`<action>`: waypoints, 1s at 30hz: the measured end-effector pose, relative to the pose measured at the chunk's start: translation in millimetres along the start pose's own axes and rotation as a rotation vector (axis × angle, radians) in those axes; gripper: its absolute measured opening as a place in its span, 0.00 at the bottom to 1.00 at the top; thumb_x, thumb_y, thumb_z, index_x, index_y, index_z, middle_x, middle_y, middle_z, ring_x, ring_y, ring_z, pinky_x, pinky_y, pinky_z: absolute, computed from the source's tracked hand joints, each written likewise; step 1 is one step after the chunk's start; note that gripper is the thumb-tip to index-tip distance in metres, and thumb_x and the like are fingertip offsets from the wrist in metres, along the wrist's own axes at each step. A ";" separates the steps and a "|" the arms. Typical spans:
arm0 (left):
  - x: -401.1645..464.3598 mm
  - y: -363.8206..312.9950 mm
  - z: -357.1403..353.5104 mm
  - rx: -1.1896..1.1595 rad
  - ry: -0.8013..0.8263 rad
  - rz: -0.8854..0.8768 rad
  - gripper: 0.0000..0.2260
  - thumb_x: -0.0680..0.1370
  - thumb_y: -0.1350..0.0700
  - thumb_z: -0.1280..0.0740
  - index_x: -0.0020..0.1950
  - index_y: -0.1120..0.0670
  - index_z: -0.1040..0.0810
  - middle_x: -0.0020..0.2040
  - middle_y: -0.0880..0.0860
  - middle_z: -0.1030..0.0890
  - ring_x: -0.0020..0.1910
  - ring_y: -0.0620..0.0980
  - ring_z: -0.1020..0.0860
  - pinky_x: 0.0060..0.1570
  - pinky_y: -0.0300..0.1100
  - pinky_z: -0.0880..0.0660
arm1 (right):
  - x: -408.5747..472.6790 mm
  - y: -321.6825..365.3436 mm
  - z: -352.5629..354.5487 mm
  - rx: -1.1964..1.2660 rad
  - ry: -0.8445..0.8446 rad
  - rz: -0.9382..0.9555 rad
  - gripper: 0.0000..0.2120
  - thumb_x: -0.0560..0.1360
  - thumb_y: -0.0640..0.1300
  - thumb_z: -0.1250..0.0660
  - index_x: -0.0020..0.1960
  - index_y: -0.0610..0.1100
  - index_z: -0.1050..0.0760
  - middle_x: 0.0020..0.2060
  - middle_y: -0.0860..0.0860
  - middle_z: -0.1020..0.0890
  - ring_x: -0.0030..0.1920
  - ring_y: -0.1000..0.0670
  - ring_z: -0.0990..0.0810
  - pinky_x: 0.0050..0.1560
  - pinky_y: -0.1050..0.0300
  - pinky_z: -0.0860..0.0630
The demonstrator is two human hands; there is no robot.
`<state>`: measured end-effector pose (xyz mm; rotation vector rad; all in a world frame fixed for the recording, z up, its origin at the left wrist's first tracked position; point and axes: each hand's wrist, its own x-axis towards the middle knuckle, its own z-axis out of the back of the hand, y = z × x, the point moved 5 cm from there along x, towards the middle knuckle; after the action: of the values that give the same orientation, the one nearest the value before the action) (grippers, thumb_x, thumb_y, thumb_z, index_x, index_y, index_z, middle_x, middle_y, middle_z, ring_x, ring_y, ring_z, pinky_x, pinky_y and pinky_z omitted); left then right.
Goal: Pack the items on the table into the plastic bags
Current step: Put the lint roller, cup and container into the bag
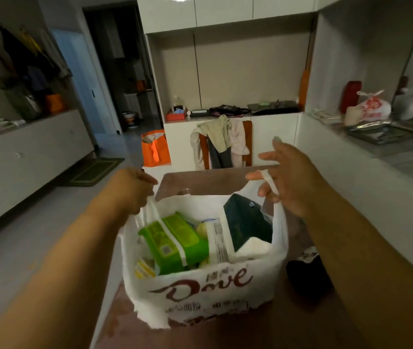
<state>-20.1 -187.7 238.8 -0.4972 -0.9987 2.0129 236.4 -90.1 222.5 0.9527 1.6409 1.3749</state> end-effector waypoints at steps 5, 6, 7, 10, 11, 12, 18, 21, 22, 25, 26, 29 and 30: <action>6.2 -4.1 1.3 0.087 -0.021 -0.029 0.05 0.79 0.61 0.38 0.48 0.57 0.22 0.36 0.57 0.21 0.28 0.51 0.25 0.28 0.39 0.28 | 1.7 -3.2 3.0 -0.113 -0.033 0.046 0.24 0.80 0.59 0.48 0.62 0.42 0.28 0.55 0.34 0.20 0.32 0.46 0.21 0.30 0.57 0.22; 6.1 -7.3 2.2 0.124 -0.001 -0.025 0.05 0.79 0.59 0.37 0.47 0.57 0.23 0.36 0.57 0.21 0.29 0.52 0.23 0.29 0.41 0.25 | 2.3 -1.4 3.4 -0.134 -0.029 0.042 0.25 0.80 0.58 0.47 0.65 0.40 0.30 0.56 0.33 0.21 0.34 0.45 0.21 0.31 0.55 0.21; 5.7 -10.6 1.9 0.186 0.023 -0.029 0.06 0.79 0.56 0.37 0.46 0.57 0.23 0.37 0.57 0.20 0.30 0.52 0.21 0.31 0.44 0.22 | 3.3 -1.2 4.5 -0.167 -0.026 0.009 0.25 0.80 0.59 0.47 0.64 0.39 0.30 0.55 0.34 0.20 0.35 0.45 0.20 0.35 0.54 0.20; 1.0 -26.3 -0.5 0.534 0.090 -0.105 0.11 0.79 0.48 0.38 0.42 0.53 0.24 0.37 0.54 0.19 0.35 0.51 0.18 0.43 0.47 0.20 | 8.1 2.0 10.6 -0.343 -0.045 -0.065 0.28 0.78 0.63 0.49 0.63 0.41 0.29 0.52 0.39 0.19 0.39 0.46 0.20 0.45 0.52 0.20; -0.1 -34.0 -1.7 0.675 0.102 -0.141 0.12 0.80 0.47 0.40 0.42 0.52 0.25 0.39 0.53 0.19 0.38 0.51 0.18 0.46 0.46 0.22 | 10.9 5.1 14.0 -0.402 -0.062 -0.052 0.29 0.78 0.63 0.50 0.65 0.42 0.31 0.53 0.40 0.19 0.40 0.46 0.20 0.46 0.52 0.21; 0.5 -42.1 -2.0 0.782 0.098 -0.173 0.12 0.80 0.45 0.41 0.45 0.51 0.24 0.43 0.53 0.19 0.43 0.51 0.19 0.48 0.46 0.25 | 14.4 9.1 17.7 -0.452 -0.083 -0.033 0.29 0.78 0.63 0.51 0.67 0.43 0.33 0.53 0.40 0.19 0.41 0.46 0.20 0.46 0.52 0.22; 50.3 -93.1 -4.2 0.870 -0.061 -0.266 0.23 0.79 0.42 0.41 0.60 0.59 0.24 0.51 0.58 0.22 0.51 0.56 0.24 0.52 0.49 0.28 | 57.0 28.2 40.3 -0.540 -0.146 0.010 0.29 0.79 0.63 0.51 0.63 0.41 0.30 0.43 0.41 0.18 0.38 0.45 0.20 0.43 0.55 0.22; 97.7 -119.1 -28.5 0.858 -0.028 -0.325 0.19 0.78 0.42 0.39 0.50 0.58 0.25 0.40 0.54 0.26 0.43 0.52 0.26 0.45 0.45 0.30 | 109.7 23.7 37.8 -0.554 -0.116 -0.047 0.28 0.80 0.60 0.48 0.63 0.37 0.31 0.39 0.42 0.20 0.35 0.46 0.21 0.40 0.56 0.23; 115.2 -123.9 -39.9 0.860 -0.001 -0.339 0.18 0.78 0.42 0.39 0.49 0.58 0.25 0.39 0.53 0.26 0.42 0.52 0.26 0.44 0.44 0.31 | 128.8 19.2 34.6 -0.578 -0.094 -0.090 0.28 0.80 0.60 0.48 0.65 0.37 0.31 0.39 0.43 0.20 0.35 0.47 0.22 0.40 0.56 0.23; 164.7 -121.9 -81.6 0.877 0.149 -0.319 0.20 0.78 0.43 0.38 0.57 0.59 0.24 0.46 0.54 0.22 0.49 0.54 0.24 0.50 0.45 0.29 | 180.9 -3.4 25.3 -0.638 -0.007 -0.215 0.30 0.80 0.58 0.46 0.70 0.35 0.35 0.42 0.42 0.20 0.37 0.46 0.22 0.42 0.55 0.24; 180.9 -115.0 -96.3 0.881 0.206 -0.301 0.21 0.78 0.43 0.38 0.60 0.60 0.25 0.54 0.56 0.21 0.54 0.56 0.24 0.55 0.47 0.29 | 196.8 -13.8 23.0 -0.653 0.015 -0.231 0.30 0.80 0.58 0.45 0.71 0.36 0.36 0.47 0.40 0.19 0.40 0.45 0.21 0.44 0.54 0.23; 216.8 -79.7 -137.7 0.867 0.367 -0.199 0.24 0.77 0.43 0.37 0.63 0.60 0.26 0.63 0.58 0.24 0.62 0.58 0.26 0.60 0.49 0.31 | 231.5 -51.4 19.7 -0.720 0.040 -0.277 0.30 0.79 0.59 0.44 0.74 0.42 0.40 0.55 0.39 0.20 0.47 0.44 0.20 0.47 0.53 0.23; 225.5 -65.0 -149.7 0.851 0.418 -0.155 0.24 0.77 0.42 0.36 0.65 0.58 0.27 0.66 0.58 0.25 0.63 0.58 0.27 0.62 0.50 0.31 | 242.5 -65.7 18.1 -0.748 0.046 -0.295 0.30 0.79 0.59 0.44 0.74 0.43 0.40 0.54 0.41 0.20 0.48 0.45 0.21 0.48 0.53 0.24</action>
<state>-25.3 88.0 201.2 -0.3249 0.0994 1.8698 147.4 127.5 132.0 0.2322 1.0842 1.6158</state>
